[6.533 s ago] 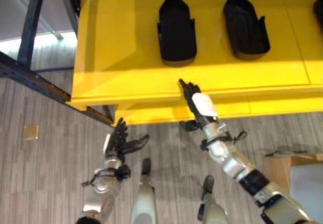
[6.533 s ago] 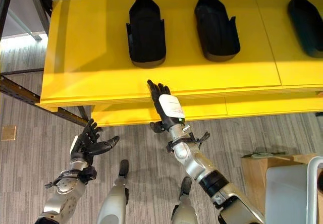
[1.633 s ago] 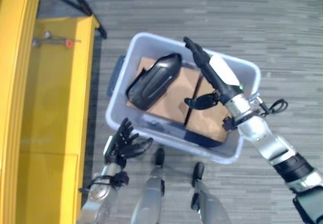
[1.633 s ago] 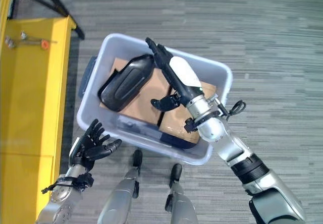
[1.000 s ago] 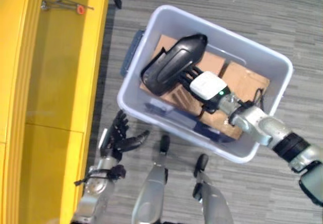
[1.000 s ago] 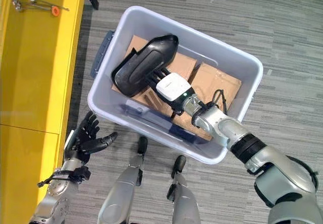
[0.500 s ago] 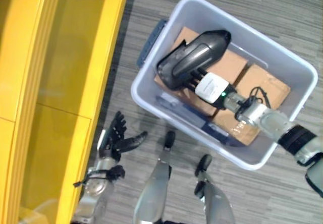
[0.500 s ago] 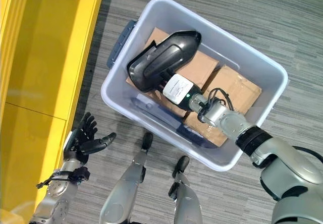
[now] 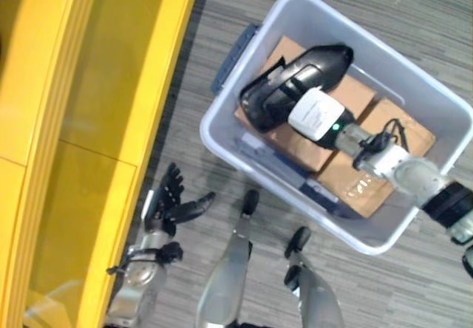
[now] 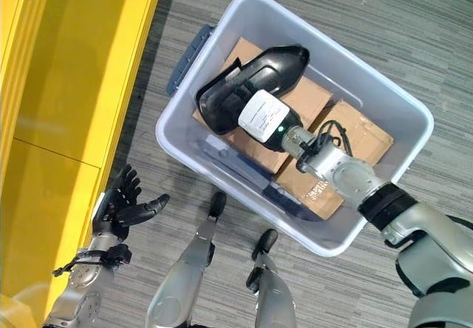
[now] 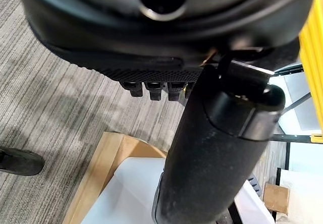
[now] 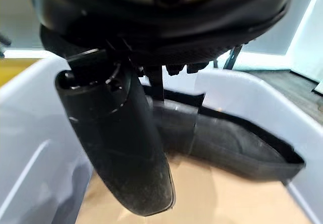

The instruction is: Move parts from the plastic box to the shelf.

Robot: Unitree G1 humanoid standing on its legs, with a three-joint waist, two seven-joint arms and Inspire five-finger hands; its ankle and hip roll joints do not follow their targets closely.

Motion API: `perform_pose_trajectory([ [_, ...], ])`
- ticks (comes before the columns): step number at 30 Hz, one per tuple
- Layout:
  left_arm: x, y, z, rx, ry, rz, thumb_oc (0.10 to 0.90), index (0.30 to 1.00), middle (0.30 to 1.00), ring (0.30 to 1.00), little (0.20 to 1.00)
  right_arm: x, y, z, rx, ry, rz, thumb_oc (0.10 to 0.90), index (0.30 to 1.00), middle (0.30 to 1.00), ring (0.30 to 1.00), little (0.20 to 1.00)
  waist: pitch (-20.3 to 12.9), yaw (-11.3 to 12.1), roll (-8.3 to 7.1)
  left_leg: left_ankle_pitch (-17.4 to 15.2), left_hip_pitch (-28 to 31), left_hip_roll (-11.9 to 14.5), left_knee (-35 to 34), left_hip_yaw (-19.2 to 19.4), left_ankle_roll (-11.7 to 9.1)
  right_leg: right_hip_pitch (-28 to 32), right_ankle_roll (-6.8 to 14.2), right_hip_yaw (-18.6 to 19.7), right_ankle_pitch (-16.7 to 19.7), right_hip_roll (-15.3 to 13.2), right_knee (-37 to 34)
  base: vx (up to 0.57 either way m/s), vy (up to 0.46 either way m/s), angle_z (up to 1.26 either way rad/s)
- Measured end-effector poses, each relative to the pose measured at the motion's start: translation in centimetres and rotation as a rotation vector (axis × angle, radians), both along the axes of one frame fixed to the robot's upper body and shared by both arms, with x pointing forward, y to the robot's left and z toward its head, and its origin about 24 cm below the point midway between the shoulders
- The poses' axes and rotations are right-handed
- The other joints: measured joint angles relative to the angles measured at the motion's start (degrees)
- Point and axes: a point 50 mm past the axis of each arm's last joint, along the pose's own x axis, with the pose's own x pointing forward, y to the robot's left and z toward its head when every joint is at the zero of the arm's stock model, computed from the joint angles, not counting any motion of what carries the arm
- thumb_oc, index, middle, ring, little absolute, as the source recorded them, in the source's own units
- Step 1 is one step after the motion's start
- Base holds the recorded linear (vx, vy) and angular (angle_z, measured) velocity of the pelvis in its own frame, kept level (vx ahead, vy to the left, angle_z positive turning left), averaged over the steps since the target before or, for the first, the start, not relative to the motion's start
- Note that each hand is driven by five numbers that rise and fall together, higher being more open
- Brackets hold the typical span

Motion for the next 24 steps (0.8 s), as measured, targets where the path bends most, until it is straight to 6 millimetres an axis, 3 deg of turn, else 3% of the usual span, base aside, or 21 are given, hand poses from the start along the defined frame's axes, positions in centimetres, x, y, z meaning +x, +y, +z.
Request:
perform_pose_trajectory([
  [4,0.1,0.1,0.2,0.026,-0.01,0.001,0.9,1.0,1.0,1.0,1.0,-1.0,0.3,1.3,0.029,-0.061,0.045,0.9,1.0,1.0,1.0,1.0,0.5,-0.6,-0.82,0.0,-0.1,0.0,0.0,0.0,0.0,0.0,0.0,0.0,0.0,0.0,-0.1,0.0,0.0,0.0],
  [11,0.2,0.2,0.3,0.026,-0.013,0.004,0.9,1.0,1.0,1.0,1.0,-0.8,0.0,1.5,0.034,-0.068,0.028,0.9,1.0,1.0,1.0,1.0,0.7,-0.6,-1.35,0.0,-0.4,-0.1,0.0,-0.1,0.0,-0.1,0.0,-0.1,0.0,0.0,-0.4,0.0,0.0,0.0],
  [18,0.2,0.4,0.4,0.027,-0.015,0.029,0.9,1.0,1.0,1.0,1.0,0.4,-1.5,0.8,0.061,-0.041,-0.061,0.9,1.0,1.0,1.0,1.0,0.8,-0.6,-1.52,0.0,-0.8,-0.1,0.0,-0.4,0.0,-0.2,0.0,-0.5,0.1,0.1,-0.7,0.0,-0.001,0.01],
  [24,0.2,0.4,0.4,0.027,-0.016,0.03,0.9,1.0,1.0,1.0,1.0,1.3,-1.6,0.4,0.115,-0.02,-0.097,0.9,1.0,1.0,1.0,1.0,0.9,-0.4,-1.55,0.0,-1.8,-0.1,0.0,-0.7,0.0,-1.0,-0.1,-0.7,0.1,0.3,-0.9,0.0,-0.001,0.01],
])
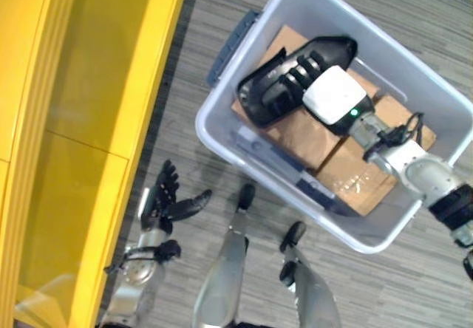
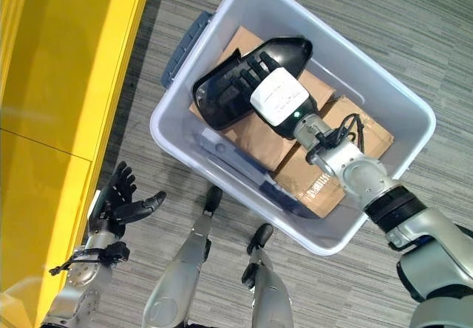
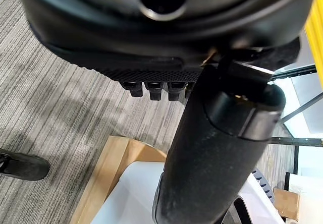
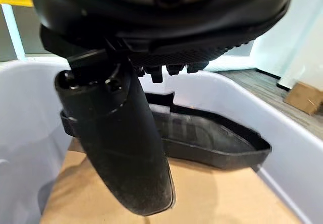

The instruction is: Move parts from the plastic box to the shelf.

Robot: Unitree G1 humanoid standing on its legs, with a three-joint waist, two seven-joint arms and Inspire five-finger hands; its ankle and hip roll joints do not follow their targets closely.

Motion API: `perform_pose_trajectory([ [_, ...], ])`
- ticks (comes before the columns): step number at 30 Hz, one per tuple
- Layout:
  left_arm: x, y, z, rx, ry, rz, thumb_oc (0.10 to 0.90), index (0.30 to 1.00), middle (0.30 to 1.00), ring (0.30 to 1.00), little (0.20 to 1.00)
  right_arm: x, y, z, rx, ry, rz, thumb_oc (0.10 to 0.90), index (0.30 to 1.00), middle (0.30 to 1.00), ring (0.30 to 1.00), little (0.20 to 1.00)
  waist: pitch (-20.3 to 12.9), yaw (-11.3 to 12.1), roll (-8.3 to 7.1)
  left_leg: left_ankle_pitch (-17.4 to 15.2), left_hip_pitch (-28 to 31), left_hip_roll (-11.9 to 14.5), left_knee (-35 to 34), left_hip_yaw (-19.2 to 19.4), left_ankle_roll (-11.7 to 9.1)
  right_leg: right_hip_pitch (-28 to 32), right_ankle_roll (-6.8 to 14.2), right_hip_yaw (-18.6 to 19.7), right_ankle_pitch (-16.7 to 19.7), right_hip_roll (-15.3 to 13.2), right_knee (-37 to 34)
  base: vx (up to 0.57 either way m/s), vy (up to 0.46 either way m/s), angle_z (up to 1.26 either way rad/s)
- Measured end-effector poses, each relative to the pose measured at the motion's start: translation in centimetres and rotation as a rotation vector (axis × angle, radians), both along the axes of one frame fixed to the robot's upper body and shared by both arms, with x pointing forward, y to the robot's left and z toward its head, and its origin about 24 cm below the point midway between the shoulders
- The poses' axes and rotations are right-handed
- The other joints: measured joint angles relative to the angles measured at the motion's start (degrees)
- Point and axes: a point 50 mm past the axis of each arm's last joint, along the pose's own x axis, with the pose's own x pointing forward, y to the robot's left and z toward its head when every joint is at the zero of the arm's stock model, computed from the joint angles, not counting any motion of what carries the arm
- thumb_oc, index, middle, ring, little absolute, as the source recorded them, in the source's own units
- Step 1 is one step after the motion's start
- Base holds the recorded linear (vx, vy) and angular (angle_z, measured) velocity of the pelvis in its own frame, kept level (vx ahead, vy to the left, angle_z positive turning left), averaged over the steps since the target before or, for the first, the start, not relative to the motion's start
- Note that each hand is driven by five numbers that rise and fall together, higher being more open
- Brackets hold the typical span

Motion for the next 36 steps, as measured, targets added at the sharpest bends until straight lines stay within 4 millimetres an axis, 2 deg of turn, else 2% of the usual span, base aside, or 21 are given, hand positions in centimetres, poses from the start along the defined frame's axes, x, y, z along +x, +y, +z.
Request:
perform_pose_trajectory([
  [7,0.0,0.0,0.1,-0.001,-0.007,0.001,0.9,1.0,1.0,1.0,1.0,0.6,0.3,1.0,0.042,-0.033,-0.01,0.9,1.0,1.0,1.0,1.0,0.2,0.2,0.02,0.0,-3.8,-0.1,0.8,-0.2,0.0,-3.5,0.0,-0.2,0.0,0.0,0.5,0.0,0.0,0.0],
  [17,0.1,0.0,0.2,-0.002,-0.015,0.019,0.9,1.0,1.0,1.0,1.0,0.9,1.2,0.9,0.111,-0.02,0.003,0.9,1.0,1.0,1.0,1.0,0.2,0.8,0.05,0.0,-6.6,-0.5,1.9,-0.4,0.0,-5.9,0.1,-0.6,-0.1,-0.5,1.4,0.02,0.001,0.01],
  [22,0.2,0.0,0.3,-0.002,-0.02,0.021,0.9,1.0,1.0,1.0,1.0,1.2,0.9,1.6,0.181,-0.047,-0.002,0.9,1.0,1.0,1.0,1.0,0.2,0.3,0.04,-0.1,-8.8,-0.6,3.5,-0.7,-0.1,-8.8,-0.1,-0.6,-1.2,-1.0,4.7,0.0,0.0,0.0],
  [24,0.2,0.1,0.4,-0.003,-0.025,0.033,0.9,1.0,1.0,1.0,1.0,1.7,0.6,1.3,0.262,-0.027,-0.027,0.9,1.0,1.0,1.0,1.0,0.2,-0.1,0.03,-0.1,-9.4,-0.8,4.2,-0.8,-0.2,-9.9,-0.4,-0.5,-2.3,-1.4,7.1,0.0,0.005,0.02],
  [25,0.3,0.1,0.5,-0.003,-0.03,0.036,0.9,1.0,1.0,1.0,1.0,1.9,0.7,1.4,0.293,-0.03,-0.028,0.441,0.358,0.358,0.358,0.358,0.2,-0.3,0.02,-0.5,-9.8,-0.8,4.3,-0.9,-0.6,-10.6,-0.6,-0.5,-2.7,-1.6,8.1,0.0,0.0,0.0],
  [26,0.3,0.1,0.5,-0.003,-0.031,0.036,0.9,1.0,1.0,1.0,1.0,2.1,0.5,1.4,0.305,-0.023,-0.039,0.4,0.3,0.3,0.3,0.3,0.2,-0.4,0.01,-0.5,-10.1,-0.8,4.4,-0.9,-0.7,-11.2,-0.5,-0.4,-2.9,-1.7,8.9,0.0,0.0,0.0],
  [28,0.3,0.0,0.5,-0.003,-0.032,0.034,0.9,1.0,1.0,1.0,1.0,2.4,0.5,2.0,0.322,-0.03,-0.043,0.4,0.3,0.3,0.3,0.3,0.1,-0.6,-0.02,-0.5,-10.8,-0.8,5.0,-1.0,-0.7,-12.2,-0.6,-0.3,-3.2,-1.9,10.1,0.0,0.0,0.0],
  [33,0.3,0.1,0.5,-0.005,-0.032,0.037,0.9,1.0,1.0,1.0,1.0,2.7,-0.5,1.5,0.402,0.014,-0.082,0.4,0.3,0.3,0.3,0.3,0.0,-0.9,-0.31,-0.4,-11.7,-0.7,5.5,-0.6,-0.9,-13.9,-1.0,0.0,-3.9,-2.4,12.9,-0.01,0.024,-0.02],
  [36,0.3,0.1,0.5,-0.005,-0.033,0.037,0.9,1.0,1.0,1.0,1.0,2.9,-0.3,1.9,0.482,-0.004,-0.063,0.4,0.3,0.3,0.3,0.3,0.0,-1.5,-0.32,-0.3,-12.1,-0.5,5.8,-0.2,-1.0,-15.0,-1.1,0.7,-3.9,-2.4,13.7,-0.02,0.015,-0.08],
])
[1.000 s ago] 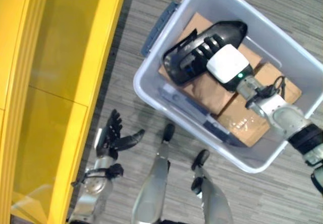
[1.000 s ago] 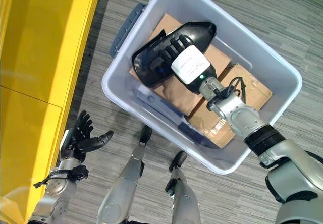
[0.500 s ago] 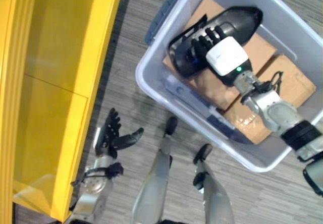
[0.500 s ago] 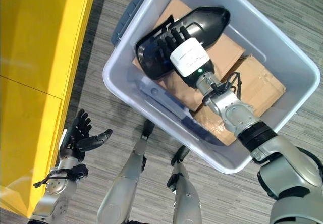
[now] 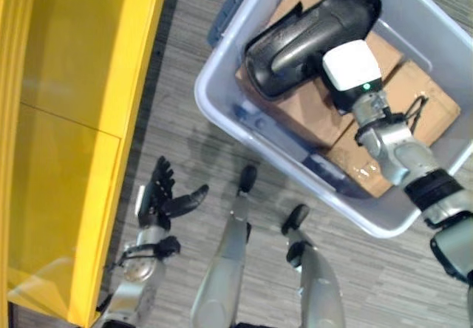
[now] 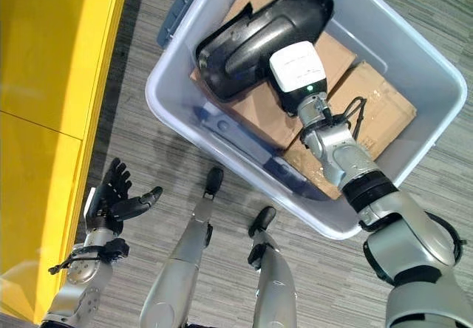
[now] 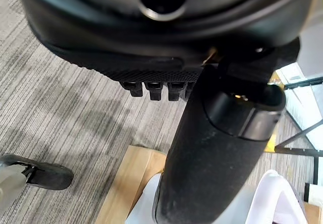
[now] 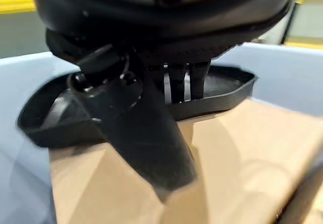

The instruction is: Move parts from the plastic box to the shelf.

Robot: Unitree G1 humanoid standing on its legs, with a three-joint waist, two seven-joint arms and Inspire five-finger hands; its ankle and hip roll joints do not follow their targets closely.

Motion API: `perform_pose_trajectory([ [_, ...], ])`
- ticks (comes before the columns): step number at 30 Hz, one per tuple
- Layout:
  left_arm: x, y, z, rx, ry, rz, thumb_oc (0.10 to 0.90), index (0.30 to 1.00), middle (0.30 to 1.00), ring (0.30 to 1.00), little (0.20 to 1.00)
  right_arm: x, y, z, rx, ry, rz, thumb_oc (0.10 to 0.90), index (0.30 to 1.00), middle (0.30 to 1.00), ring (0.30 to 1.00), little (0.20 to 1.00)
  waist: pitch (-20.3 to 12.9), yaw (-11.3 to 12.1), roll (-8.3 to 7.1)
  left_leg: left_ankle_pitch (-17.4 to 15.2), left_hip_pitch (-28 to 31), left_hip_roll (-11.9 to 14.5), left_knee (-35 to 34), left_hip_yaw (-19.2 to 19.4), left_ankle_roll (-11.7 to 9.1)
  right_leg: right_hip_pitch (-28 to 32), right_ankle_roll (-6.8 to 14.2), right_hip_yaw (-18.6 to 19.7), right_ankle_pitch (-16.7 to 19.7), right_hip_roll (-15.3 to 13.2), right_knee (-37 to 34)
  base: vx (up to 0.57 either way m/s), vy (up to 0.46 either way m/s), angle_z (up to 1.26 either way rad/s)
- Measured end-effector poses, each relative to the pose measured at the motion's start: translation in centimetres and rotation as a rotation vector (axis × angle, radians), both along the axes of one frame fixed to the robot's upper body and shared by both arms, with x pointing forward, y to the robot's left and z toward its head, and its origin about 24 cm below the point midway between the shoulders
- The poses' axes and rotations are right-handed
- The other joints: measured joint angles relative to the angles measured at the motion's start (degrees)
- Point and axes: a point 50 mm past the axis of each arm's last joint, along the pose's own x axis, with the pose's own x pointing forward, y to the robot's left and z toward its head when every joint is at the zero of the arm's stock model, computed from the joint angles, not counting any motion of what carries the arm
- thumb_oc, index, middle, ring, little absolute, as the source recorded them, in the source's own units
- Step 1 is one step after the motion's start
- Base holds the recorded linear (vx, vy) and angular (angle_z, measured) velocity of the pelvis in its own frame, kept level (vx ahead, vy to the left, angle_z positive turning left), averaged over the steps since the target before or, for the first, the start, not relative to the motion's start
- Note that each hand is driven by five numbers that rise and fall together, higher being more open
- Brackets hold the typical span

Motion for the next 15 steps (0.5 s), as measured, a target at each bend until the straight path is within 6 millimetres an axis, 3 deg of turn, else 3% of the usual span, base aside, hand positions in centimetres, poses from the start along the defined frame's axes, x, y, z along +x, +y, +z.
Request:
perform_pose_trajectory([
  [2,0.0,-0.1,0.1,-0.001,-0.004,-0.004,0.9,1.0,1.0,1.0,1.0,0.2,0.8,0.8,0.005,-0.023,0.022,0.4,0.3,0.3,0.3,0.3,0.0,-0.2,0.01,0.2,-0.4,0.1,0.0,0.0,0.2,-0.4,0.0,-0.2,0.0,0.1,0.2,-0.03,0.012,0.03],
  [5,0.1,-0.1,0.2,-0.001,-0.008,-0.004,0.9,1.0,1.0,1.0,1.0,0.5,0.5,1.0,-0.004,-0.018,0.009,0.4,0.3,0.3,0.3,0.3,0.0,0.5,0.01,0.9,-0.3,0.0,-0.1,0.0,0.9,-0.3,0.2,-0.3,0.1,0.0,0.1,-0.02,-0.001,0.03],
  [11,0.2,-0.2,0.3,-0.007,-0.015,-0.007,0.9,1.0,1.0,1.0,1.0,0.9,0.3,-0.5,-0.008,0.034,-0.009,0.4,0.3,0.3,0.3,0.3,0.0,0.9,0.01,0.5,1.3,0.1,-0.1,-0.3,0.2,1.6,0.3,-0.4,0.1,0.3,-0.5,-0.03,-0.005,0.0],
  [15,0.2,-0.1,0.3,-0.007,-0.015,-0.006,0.9,1.0,1.0,1.0,1.0,1.0,0.2,-0.4,0.011,0.034,-0.021,0.4,0.3,0.3,0.3,0.3,-0.1,1.2,0.0,0.6,1.5,0.1,-0.6,-0.3,0.0,1.7,0.2,-0.4,0.2,0.2,-0.6,-0.01,-0.003,0.0],
])
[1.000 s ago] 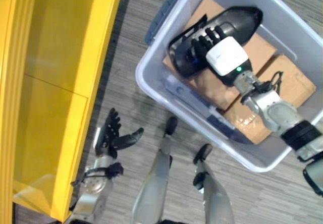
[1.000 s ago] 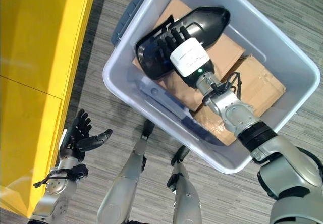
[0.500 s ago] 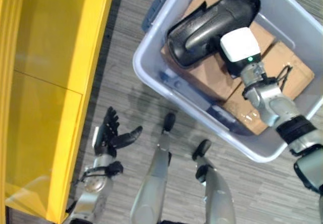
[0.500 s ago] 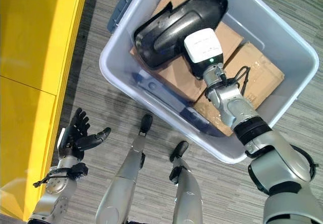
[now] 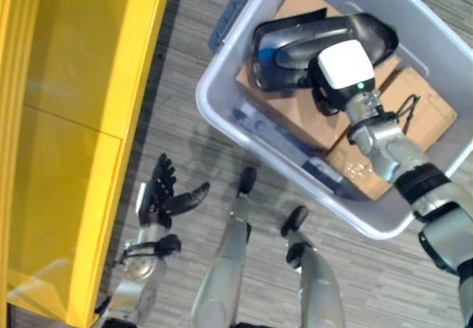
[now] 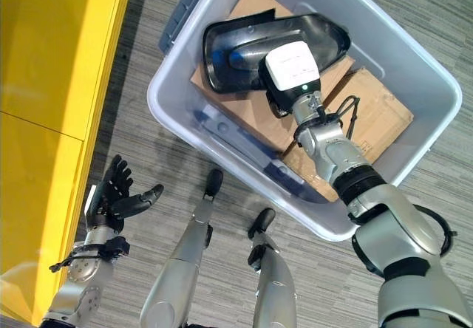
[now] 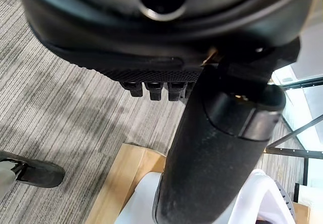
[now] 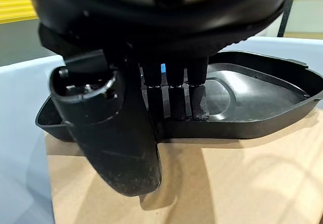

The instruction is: Move parts from the plastic box to the shelf.

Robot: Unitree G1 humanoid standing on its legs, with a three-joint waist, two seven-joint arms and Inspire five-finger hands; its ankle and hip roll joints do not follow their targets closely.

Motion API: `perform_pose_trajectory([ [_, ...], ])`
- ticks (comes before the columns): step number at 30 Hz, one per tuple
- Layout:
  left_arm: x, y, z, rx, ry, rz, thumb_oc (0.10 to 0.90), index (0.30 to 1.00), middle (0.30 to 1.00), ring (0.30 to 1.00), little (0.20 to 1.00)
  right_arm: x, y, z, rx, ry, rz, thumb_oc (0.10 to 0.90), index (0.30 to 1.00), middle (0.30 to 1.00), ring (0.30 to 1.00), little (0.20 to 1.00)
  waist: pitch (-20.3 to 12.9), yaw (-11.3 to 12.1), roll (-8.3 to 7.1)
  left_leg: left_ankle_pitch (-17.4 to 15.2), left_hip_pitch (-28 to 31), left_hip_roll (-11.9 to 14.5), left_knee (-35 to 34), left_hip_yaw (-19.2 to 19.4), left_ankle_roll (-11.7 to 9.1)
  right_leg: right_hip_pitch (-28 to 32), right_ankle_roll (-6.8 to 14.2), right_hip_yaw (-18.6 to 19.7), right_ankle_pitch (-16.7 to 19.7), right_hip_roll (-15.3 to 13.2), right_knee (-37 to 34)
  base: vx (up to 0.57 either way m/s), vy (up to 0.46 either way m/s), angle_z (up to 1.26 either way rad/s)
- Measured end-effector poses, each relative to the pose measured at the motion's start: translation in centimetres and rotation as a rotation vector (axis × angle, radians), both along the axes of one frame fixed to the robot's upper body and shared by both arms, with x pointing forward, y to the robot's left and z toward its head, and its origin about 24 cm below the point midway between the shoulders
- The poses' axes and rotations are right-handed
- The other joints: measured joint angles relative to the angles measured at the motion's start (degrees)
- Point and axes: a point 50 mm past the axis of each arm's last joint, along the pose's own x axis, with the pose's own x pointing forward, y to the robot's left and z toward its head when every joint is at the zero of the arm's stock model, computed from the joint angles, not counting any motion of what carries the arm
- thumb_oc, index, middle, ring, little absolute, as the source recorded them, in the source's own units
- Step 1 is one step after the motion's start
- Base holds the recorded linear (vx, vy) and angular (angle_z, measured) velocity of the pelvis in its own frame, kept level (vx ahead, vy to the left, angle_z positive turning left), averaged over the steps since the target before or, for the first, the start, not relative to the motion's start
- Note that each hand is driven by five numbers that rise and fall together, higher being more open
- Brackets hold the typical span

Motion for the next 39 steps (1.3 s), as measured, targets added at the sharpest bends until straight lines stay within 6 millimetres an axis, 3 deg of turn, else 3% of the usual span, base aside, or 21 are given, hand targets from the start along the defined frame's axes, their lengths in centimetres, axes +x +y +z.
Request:
perform_pose_trajectory([
  [10,0.1,0.0,0.1,0.001,-0.003,-0.001,0.9,1.0,1.0,1.0,1.0,-1.0,0.5,-1.8,0.008,0.076,0.043,0.4,0.3,0.3,0.3,0.3,0.0,0.0,-0.02,0.6,3.7,0.0,-1.2,0.1,0.7,4.7,0.6,-0.4,1.0,0.5,-3.4,-0.02,-0.011,0.01],
  [16,0.4,0.1,0.4,0.004,-0.015,-0.002,0.9,1.0,1.0,1.0,1.0,-2.8,-0.3,-5.9,-0.019,0.22,0.075,0.4,0.3,0.3,0.3,0.3,0.2,-0.1,-0.5,0.4,11.9,0.3,-2.6,1.4,0.8,14.2,0.9,-0.5,2.1,1.2,-7.9,-0.01,-0.025,-0.02],
  [19,0.7,0.3,0.6,0.007,-0.009,0.0,0.9,1.0,1.0,1.0,1.0,-3.9,-0.3,-5.6,-0.03,0.237,0.132,0.4,0.3,0.3,0.3,0.3,0.3,-0.7,-1.52,0.0,15.3,1.4,-3.1,2.5,0.8,18.2,0.6,0.4,4.1,2.6,-11.2,0.05,-0.046,-0.22],
  [21,0.3,1.0,0.5,0.011,-0.002,0.026,0.9,1.0,1.0,1.0,1.0,-4.9,0.2,-5.3,0.01,0.232,0.184,0.4,0.3,0.3,0.3,0.3,-0.1,-1.1,-3.37,-0.2,18.3,1.8,-4.2,3.3,0.7,21.2,0.4,1.3,4.9,3.1,-13.3,0.05,-0.043,-0.17],
  [25,-0.1,2.3,0.6,0.043,0.026,0.036,0.9,1.0,1.0,1.0,1.0,-7.1,0.5,-2.7,0.1,0.206,0.302,0.4,0.3,0.3,0.3,0.3,-0.9,-3.2,-6.12,-1.0,21.6,2.2,-4.6,3.7,0.4,25.1,0.1,1.6,6.0,3.7,-15.6,0.06,-0.034,-0.08],
  [29,-1.6,4.4,0.1,0.072,0.066,0.092,0.9,1.0,1.0,1.0,1.0,-8.8,1.1,-1.9,0.172,0.208,0.417,0.4,0.3,0.3,0.3,0.3,-6.9,-3.9,-10.71,-2.2,23.4,2.7,-5.6,6.1,0.2,26.7,0.2,3.9,7.0,3.9,-18.7,0.07,-0.017,-0.28],
  [33,-1.8,4.5,0.0,0.073,0.072,0.068,0.9,1.0,1.0,1.0,1.0,-9.3,0.8,-1.3,0.254,0.285,0.465,0.4,0.3,0.3,0.3,0.3,-9.3,-5.2,-11.27,-2.2,25.5,2.6,-6.3,7.1,0.8,28.6,0.1,4.5,7.5,3.8,-19.9,0.05,0.022,-0.09],
  [39,-2.3,5.2,-0.1,0.084,0.085,0.093,0.9,1.0,1.0,1.0,1.0,-9.9,0.1,-1.0,0.304,0.356,0.489,0.4,0.3,0.3,0.3,0.3,-10.9,-5.6,-9.85,-2.8,27.4,2.6,-6.4,8.2,0.7,30.0,0.1,5.8,7.5,3.4,-19.9,0.02,0.017,-0.09],
])
